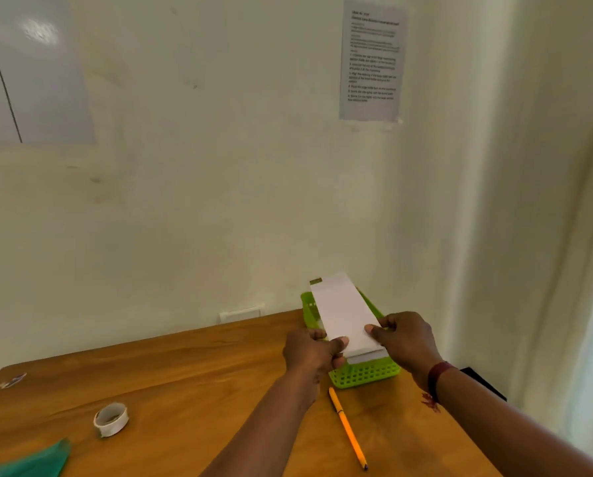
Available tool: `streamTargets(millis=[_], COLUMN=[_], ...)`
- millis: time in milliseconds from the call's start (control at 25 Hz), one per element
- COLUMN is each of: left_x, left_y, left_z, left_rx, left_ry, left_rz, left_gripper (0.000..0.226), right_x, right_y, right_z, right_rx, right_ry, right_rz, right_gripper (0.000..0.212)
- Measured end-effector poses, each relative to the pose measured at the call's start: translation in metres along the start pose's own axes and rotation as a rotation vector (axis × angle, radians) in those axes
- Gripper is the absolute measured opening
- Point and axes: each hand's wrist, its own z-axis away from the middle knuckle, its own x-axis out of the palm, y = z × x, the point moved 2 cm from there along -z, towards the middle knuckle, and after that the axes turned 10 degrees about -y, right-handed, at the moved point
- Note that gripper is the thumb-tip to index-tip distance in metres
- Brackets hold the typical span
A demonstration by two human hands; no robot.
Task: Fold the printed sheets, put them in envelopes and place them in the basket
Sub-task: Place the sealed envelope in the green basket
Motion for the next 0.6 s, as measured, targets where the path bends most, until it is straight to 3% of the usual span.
streamTargets(millis=[240, 520, 600], left_x=[0.01, 0.005, 0.003], left_y=[-0.014, -0.032, -0.037], left_z=[-0.032, -0.037, -0.035], left_rx=[0.034, 0.179, 0.235], left_ry=[0.1, 0.165, 0.212], left_rz=[-0.127, -0.241, -0.317], left_gripper=[0.042, 0.041, 0.037], right_x=[0.011, 0.024, 0.026], right_y=[0.026, 0.041, 0.042], right_z=[-0.04, -0.052, -0.049], right_rx=[0.069, -0.011, -0.038], right_ry=[-0.033, -0.023, -0.011], right_rz=[0.092, 0.261, 0.285], right_gripper=[0.028, 0.049, 0.046])
